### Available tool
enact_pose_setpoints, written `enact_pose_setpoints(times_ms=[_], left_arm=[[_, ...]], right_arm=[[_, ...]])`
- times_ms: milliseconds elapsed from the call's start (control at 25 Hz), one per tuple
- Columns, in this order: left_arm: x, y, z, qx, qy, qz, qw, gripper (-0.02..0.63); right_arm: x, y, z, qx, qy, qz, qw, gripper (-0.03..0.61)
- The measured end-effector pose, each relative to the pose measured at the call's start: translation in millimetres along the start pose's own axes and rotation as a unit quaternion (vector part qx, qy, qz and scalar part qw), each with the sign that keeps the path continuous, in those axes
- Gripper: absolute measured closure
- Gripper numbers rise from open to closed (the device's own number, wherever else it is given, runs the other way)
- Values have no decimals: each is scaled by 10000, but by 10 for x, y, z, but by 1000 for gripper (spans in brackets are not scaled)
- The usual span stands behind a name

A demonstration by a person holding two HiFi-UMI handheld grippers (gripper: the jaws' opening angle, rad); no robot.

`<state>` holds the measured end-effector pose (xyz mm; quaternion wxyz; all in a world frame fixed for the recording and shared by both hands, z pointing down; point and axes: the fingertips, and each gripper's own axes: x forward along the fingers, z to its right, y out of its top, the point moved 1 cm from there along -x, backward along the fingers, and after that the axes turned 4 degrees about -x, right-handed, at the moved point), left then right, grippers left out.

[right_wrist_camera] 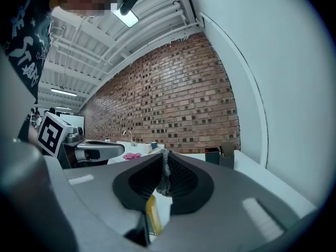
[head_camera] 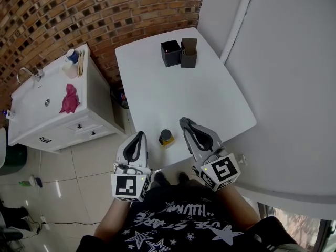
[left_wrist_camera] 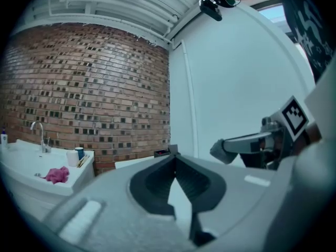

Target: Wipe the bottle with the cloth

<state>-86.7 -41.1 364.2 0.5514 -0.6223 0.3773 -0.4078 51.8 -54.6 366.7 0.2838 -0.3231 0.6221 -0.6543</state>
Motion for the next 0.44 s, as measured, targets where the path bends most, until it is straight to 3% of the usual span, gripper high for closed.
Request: enact_pose_setpoints(times_ms=[200, 440], left_arm=[[-8, 10, 54, 177, -32, 37, 9998, 611], [5, 11, 38, 98, 70, -32, 9999, 611]], right_arm=[[-18, -21, 32, -59, 24, -45, 10000, 545], [-48, -38, 85, -54, 8, -103, 9999, 545]])
